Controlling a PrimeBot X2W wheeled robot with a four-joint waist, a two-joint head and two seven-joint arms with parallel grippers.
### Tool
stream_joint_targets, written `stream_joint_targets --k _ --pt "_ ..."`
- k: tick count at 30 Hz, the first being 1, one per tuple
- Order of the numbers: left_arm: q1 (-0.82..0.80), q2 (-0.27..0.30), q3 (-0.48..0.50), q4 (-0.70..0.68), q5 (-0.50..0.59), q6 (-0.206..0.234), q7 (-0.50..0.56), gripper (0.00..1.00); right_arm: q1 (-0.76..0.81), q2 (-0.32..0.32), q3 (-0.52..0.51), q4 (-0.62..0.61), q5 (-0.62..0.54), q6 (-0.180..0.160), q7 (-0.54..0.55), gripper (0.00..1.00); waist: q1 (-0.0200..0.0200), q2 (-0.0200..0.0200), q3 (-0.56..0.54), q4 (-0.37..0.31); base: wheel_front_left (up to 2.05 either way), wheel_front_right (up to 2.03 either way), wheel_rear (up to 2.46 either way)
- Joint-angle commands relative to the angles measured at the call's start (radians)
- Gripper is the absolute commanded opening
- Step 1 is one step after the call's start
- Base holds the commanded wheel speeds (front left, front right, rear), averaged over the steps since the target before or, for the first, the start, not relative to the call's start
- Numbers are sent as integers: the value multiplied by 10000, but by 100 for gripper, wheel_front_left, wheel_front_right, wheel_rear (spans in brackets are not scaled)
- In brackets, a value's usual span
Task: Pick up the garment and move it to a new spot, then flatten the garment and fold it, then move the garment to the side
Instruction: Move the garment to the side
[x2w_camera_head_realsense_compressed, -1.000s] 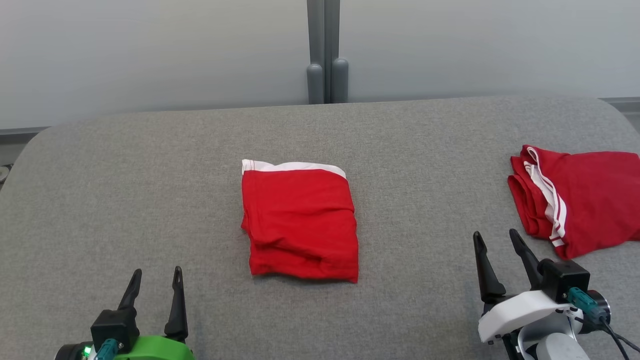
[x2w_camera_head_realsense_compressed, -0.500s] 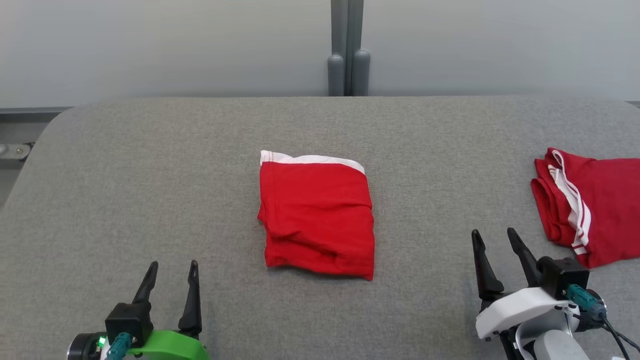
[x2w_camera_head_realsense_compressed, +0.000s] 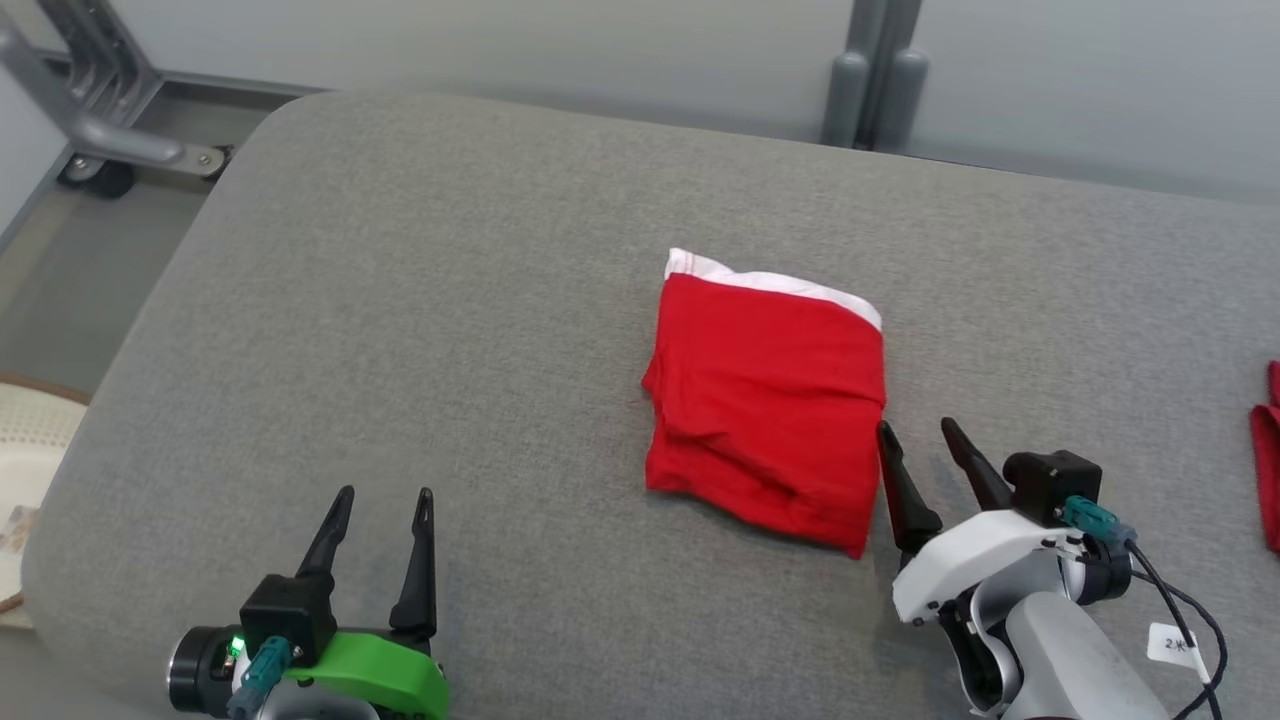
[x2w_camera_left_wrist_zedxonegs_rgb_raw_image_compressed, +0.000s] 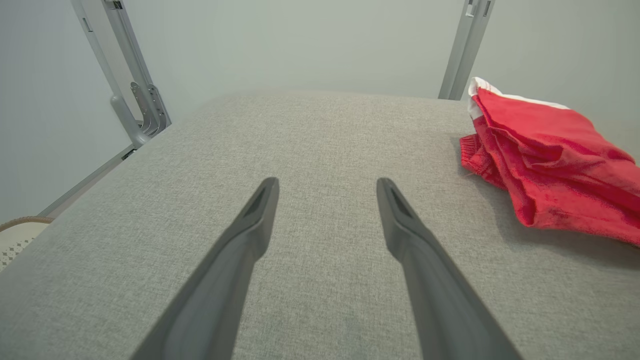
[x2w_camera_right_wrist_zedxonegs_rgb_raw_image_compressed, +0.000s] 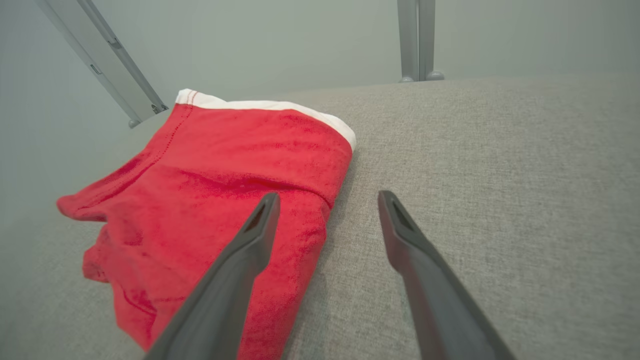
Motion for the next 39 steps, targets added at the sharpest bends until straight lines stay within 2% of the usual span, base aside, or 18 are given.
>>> stream_joint_targets --k 1,7,10,13,14,15,16,23,27,31,39 --pt "-170 26 -62 -16 -71 36 8 100 -230 -51 88 263 61 -9 -19 100 0 0 648 883 0 0 0" --pt "-275 25 -227 42 -260 80 8 100 -1074 -57 -58 1769 698 -9 -19 100 0 0 939 1371 0 0 0" --pt "-296 26 -248 -7 -280 99 8 100 -1478 -52 -179 2516 994 -7 -19 100 0 0 1038 1446 0 0 0" --pt "-405 25 -272 5 -252 127 8 100 -1630 -6 121 2888 1370 -1 6 100 0 0 1079 1390 0 0 0" --pt "-422 26 -285 -8 -248 128 8 100 -1671 9 239 2963 1478 2 9 82 0 0 1084 1349 0 0 0" --pt "-441 26 -310 -17 -243 122 8 100 -1704 18 335 3000 1561 10 10 23 0 0 1081 1304 0 0 0" --pt "-463 26 -333 -32 -231 122 8 100 -1727 26 449 3027 1594 10 10 0 0 0 1073 1254 0 0 0" --pt "-589 28 -463 -30 -157 106 8 100 -1727 -48 425 2762 1524 -7 4 0 0 0 878 815 0 0 0" --pt "-426 28 -443 -56 -47 64 8 100 -1428 -58 332 2390 1573 -7 -8 0 0 0 546 293 0 0 0" --pt "-235 29 -364 -92 51 37 8 100 -977 -52 367 2029 1642 -7 -8 0 0 0 209 -620 0 0 0" --pt "-87 27 -343 -146 83 -31 8 100 -248 -45 419 1630 1458 -7 -8 0 0 0 -156 -2946 0 0 0"
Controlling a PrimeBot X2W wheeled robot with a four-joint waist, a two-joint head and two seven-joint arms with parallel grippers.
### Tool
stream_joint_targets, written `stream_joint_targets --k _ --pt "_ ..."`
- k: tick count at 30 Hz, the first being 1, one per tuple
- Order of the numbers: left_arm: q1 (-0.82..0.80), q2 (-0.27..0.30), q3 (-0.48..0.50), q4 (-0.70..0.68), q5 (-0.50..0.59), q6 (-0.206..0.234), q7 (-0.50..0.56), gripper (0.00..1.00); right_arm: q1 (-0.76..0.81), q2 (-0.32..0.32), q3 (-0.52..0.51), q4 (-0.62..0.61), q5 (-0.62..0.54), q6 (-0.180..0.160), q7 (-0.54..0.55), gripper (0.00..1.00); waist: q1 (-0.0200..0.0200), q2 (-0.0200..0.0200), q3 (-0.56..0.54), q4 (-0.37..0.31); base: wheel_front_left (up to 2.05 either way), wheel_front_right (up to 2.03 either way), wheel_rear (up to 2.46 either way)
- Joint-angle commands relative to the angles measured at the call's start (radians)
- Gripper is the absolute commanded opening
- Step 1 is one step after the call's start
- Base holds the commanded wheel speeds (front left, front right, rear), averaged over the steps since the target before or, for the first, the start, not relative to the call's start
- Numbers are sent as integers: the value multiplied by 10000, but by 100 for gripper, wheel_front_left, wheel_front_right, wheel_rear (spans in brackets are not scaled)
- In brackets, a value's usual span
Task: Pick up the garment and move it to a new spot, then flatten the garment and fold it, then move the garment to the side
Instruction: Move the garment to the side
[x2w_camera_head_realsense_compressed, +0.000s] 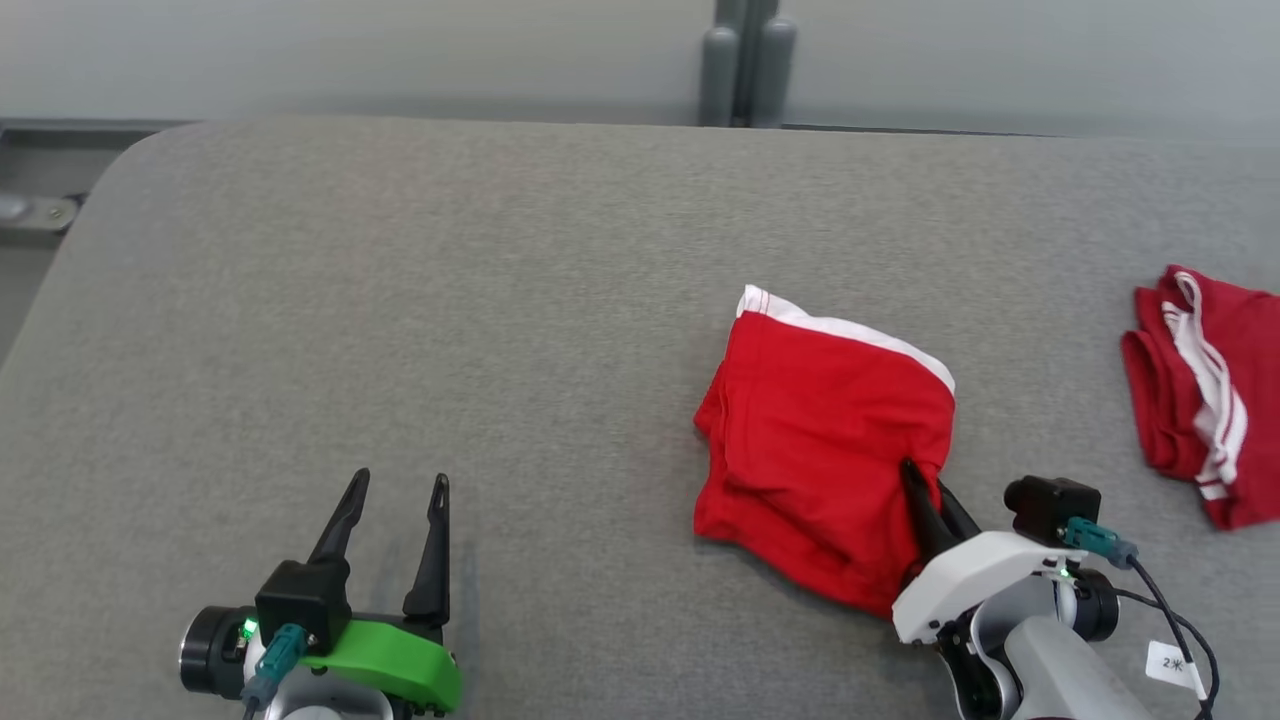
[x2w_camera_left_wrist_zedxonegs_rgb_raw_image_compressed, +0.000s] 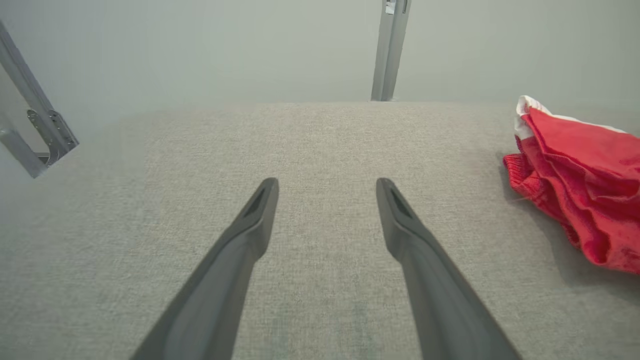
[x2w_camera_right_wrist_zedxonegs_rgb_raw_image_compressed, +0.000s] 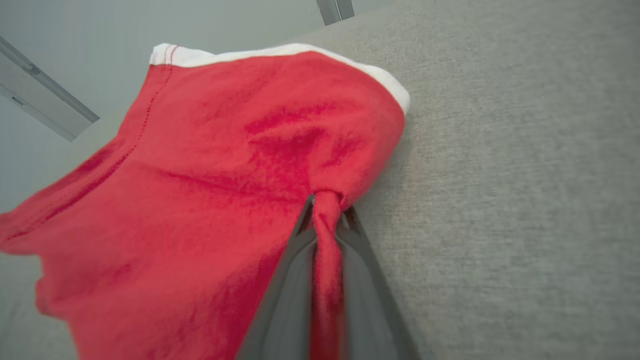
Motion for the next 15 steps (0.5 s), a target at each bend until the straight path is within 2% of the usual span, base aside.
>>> stream_joint_targets --k 1,2,7,15 --pt "103 31 -57 -9 49 -35 10 100 258 -35 -3 -63 -105 -5 4 0 0 -1 -501 -1867 0 0 0" --pt "103 31 -57 -9 49 -35 10 100 258 -35 -3 -63 -105 -5 4 0 0 -1 -501 -1867 0 0 0" --pt "103 32 -218 -62 -62 -49 10 100 531 -30 25 -199 -185 -5 4 0 0 -1 -630 -3052 0 0 0" --pt "-174 31 -507 -219 -244 -100 10 100 640 -30 788 -435 10 -5 2 0 0 -1 -477 -4853 0 0 0"
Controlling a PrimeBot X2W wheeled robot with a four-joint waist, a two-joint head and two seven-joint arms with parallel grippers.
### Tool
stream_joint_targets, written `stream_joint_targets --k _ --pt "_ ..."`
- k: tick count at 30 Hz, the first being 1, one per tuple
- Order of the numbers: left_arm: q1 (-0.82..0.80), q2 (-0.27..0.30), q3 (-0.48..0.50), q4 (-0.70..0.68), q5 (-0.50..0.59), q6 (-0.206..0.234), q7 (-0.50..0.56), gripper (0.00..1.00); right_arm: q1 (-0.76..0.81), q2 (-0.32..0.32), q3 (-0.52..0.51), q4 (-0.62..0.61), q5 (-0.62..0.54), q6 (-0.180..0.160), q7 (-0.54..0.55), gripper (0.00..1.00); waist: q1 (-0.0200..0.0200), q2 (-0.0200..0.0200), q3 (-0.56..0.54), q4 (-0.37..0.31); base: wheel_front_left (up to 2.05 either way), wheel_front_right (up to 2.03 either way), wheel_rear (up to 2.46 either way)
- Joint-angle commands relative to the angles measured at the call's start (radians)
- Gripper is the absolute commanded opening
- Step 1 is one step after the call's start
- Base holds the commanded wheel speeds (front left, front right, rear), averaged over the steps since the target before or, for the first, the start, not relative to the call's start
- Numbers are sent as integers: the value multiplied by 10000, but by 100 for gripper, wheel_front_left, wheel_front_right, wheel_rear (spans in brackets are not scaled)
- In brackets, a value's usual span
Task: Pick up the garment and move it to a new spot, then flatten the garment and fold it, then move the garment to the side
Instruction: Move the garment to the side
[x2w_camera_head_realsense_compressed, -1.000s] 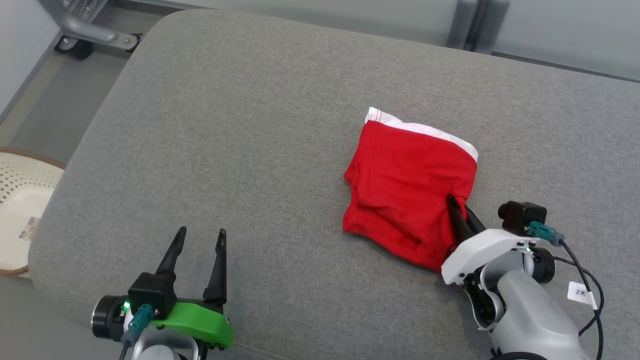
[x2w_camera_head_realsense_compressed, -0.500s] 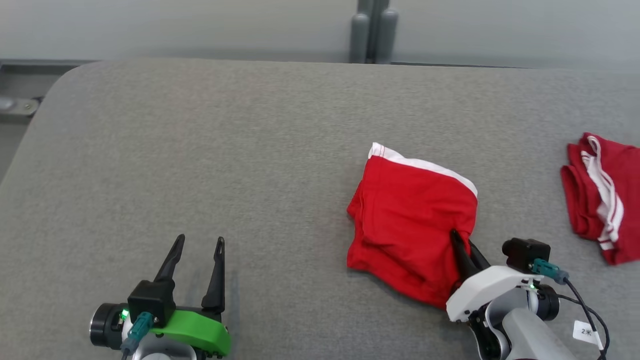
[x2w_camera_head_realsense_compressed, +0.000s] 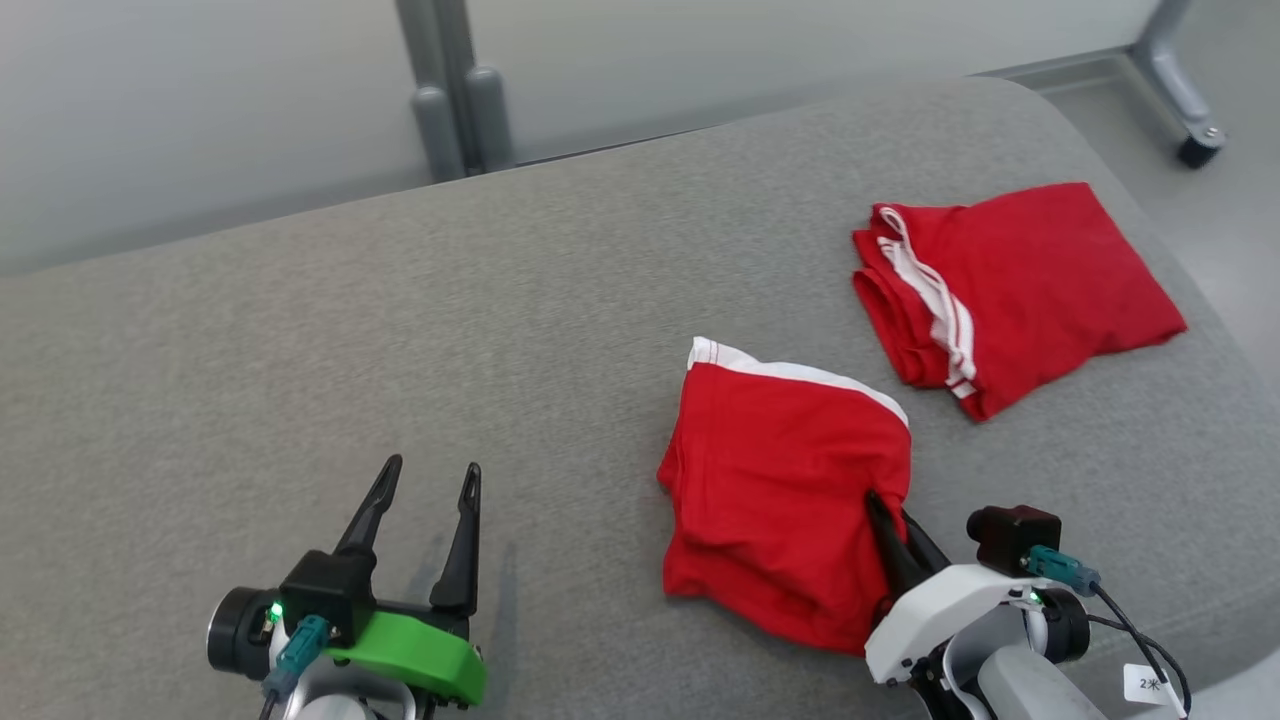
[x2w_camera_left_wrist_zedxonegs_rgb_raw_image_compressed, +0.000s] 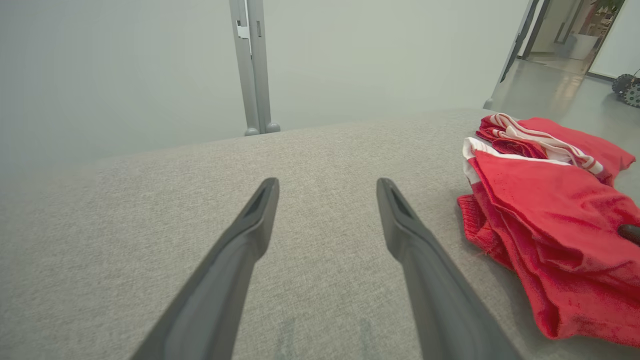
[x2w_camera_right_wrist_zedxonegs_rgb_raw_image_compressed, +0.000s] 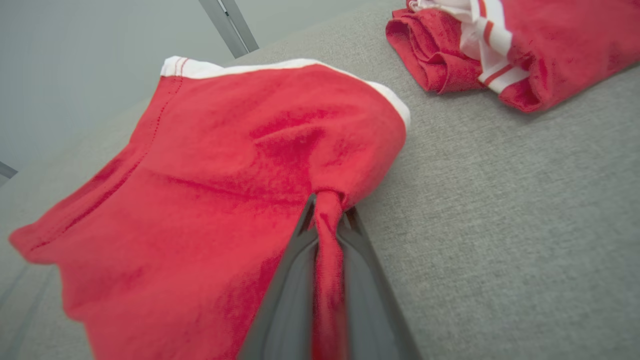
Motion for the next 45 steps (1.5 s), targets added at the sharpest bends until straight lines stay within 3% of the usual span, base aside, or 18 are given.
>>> stream_joint_targets --k 1,6,10,15,22,29,38,45 --pt "-175 38 -25 -53 -25 -44 10 100 86 -18 58 -49 104 -5 4 0 0 -1 -20 -1565 0 0 0" --pt "-411 39 -196 -225 117 -52 10 100 -109 -15 608 -241 316 -5 4 0 0 -1 410 -2151 0 0 0" --pt "-635 44 -333 -319 117 -67 10 100 -482 -8 944 -412 426 -5 2 0 0 -1 912 -2125 0 0 0" --pt "-983 242 -899 -553 222 -69 10 100 -1290 -15 1139 -613 20 -5 2 0 0 -1 1641 -1541 0 0 0" --pt "-1343 600 -1126 -804 185 -71 11 100 -3156 -180 468 -741 -1204 -5 4 0 0 -1 2597 -451 0 0 0" --pt "-1676 659 -1145 -1030 221 -72 11 100 -4497 -1609 -896 -666 -1966 -7 2 0 0 -1 3239 551 0 0 0" --pt "-1709 762 -1010 -1249 284 -73 11 100 -4467 -3341 -3009 90 -2527 -7 26 0 0 -1 3785 1210 0 0 0" --pt "-1844 856 -1007 -1292 304 -73 11 100 -5037 -3859 -4059 1131 -3335 -7 240 0 0 -1 4087 1481 0 0 0"
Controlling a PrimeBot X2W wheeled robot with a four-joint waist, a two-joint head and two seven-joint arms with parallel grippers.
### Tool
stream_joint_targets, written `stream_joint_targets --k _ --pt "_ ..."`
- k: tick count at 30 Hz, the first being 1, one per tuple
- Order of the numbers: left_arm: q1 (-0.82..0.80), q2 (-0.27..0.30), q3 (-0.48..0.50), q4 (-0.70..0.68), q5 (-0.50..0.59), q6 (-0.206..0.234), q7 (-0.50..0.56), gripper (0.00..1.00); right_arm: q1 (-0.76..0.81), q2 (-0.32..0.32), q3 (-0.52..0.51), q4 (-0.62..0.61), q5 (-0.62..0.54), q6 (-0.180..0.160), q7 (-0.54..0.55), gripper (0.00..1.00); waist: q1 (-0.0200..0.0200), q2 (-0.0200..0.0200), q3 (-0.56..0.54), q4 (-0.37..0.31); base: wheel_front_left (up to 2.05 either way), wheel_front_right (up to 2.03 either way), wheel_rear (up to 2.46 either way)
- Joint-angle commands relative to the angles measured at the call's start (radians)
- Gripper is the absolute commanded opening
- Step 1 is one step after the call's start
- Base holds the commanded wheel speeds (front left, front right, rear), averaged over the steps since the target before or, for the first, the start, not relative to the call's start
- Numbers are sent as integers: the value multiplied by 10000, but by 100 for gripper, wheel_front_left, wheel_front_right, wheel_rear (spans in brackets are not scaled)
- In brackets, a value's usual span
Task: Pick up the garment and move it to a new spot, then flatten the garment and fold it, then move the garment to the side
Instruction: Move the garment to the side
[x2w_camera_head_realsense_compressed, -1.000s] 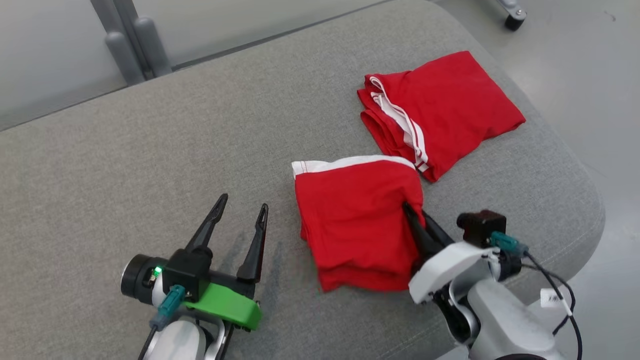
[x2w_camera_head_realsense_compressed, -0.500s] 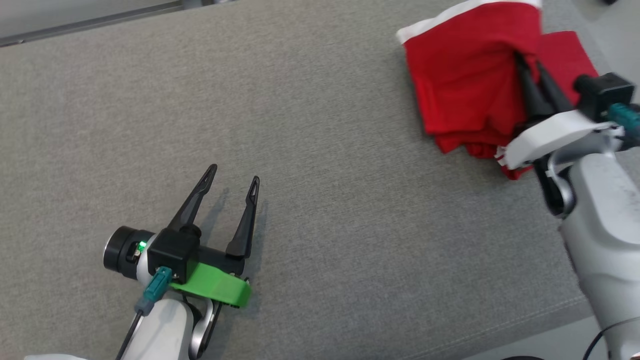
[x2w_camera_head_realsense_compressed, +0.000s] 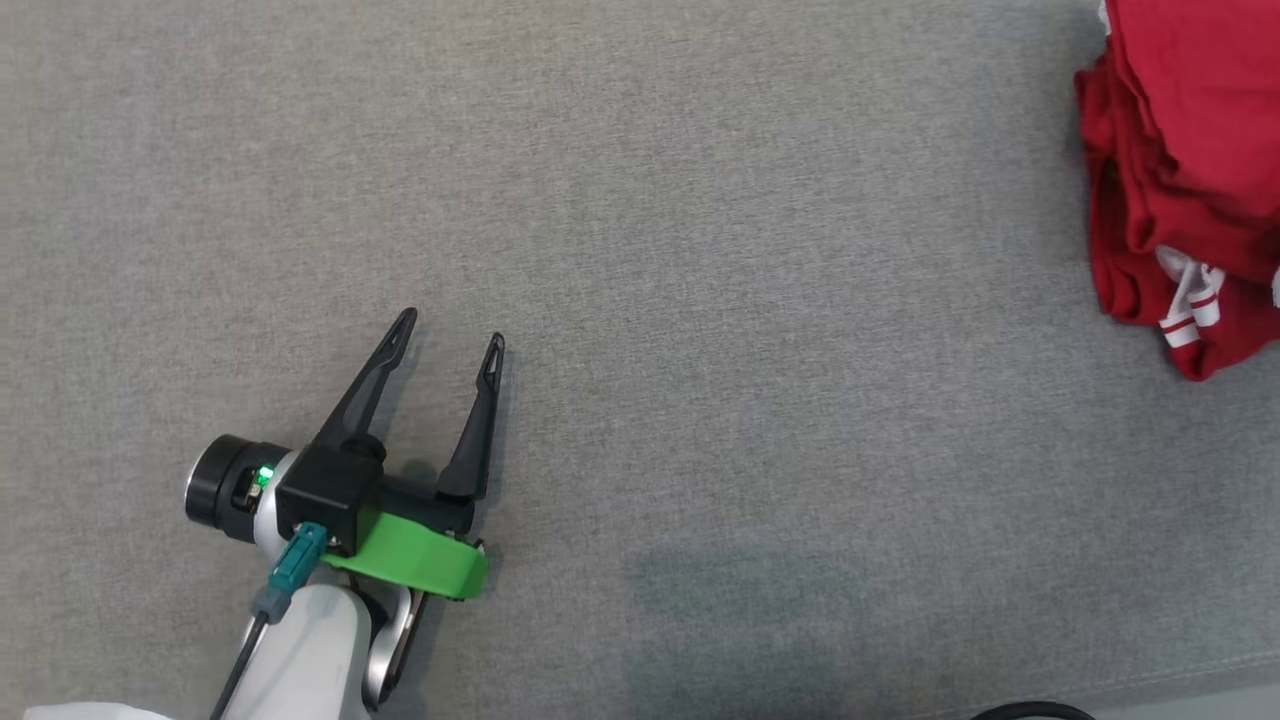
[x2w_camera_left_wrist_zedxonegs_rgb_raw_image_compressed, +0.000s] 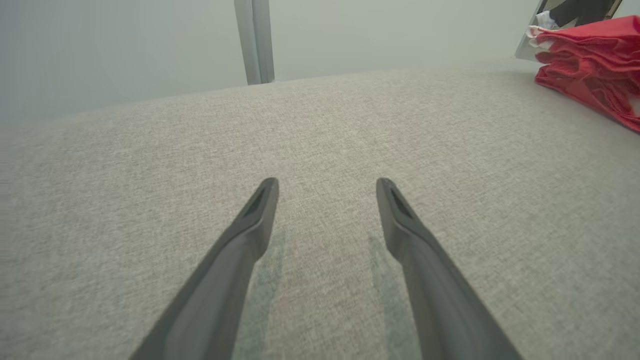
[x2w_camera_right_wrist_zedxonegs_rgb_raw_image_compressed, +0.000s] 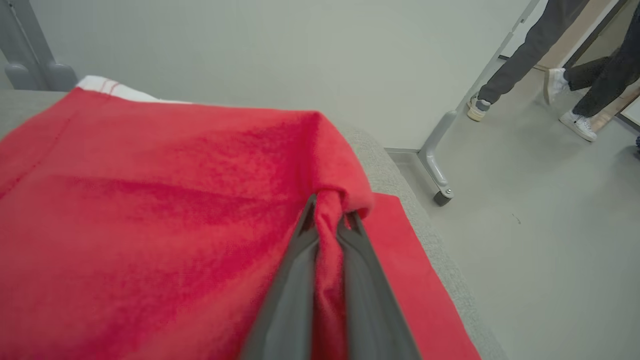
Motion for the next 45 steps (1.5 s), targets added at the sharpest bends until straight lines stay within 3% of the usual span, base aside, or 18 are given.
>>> stream_joint_targets --k 1,2,3,7,12,17,24,31,45 --pt "-197 76 30 -35 78 -31 11 100 -236 -168 -76 181 -238 -9 102 0 0 -1 305 328 0 0 0" --pt "-219 54 25 -34 75 -31 11 100 -419 -329 -194 507 -636 -10 259 54 0 -1 316 401 0 0 0" --pt "-233 35 43 -32 82 -31 11 100 -515 -452 -377 677 -847 -12 333 100 0 -1 310 439 0 0 0" --pt "-206 -86 92 13 76 -31 11 100 -750 -669 -1577 983 -1858 -13 241 100 0 -1 141 590 0 0 0" --pt "47 -220 290 111 42 -31 11 100 -602 -12 -2597 460 -2848 -13 -141 100 0 -1 -278 659 0 0 0" --pt "300 -327 789 297 141 -29 11 100 -137 1375 -1415 -782 -2521 -13 -222 100 0 -1 -949 633 0 0 0" --pt "703 -436 1506 715 177 99 11 100 1669 2613 559 -2422 -1269 -13 -227 100 0 -1 -1993 730 0 0 0" --pt "1262 -561 2077 1102 133 158 11 100 3226 3121 1372 -2807 -556 -13 -225 100 0 -1 -2910 875 0 0 0" --pt "2524 -703 2935 1574 187 243 11 100 5545 3631 1763 -3044 85 -13 -225 100 0 -1 -4617 1069 0 0 0"
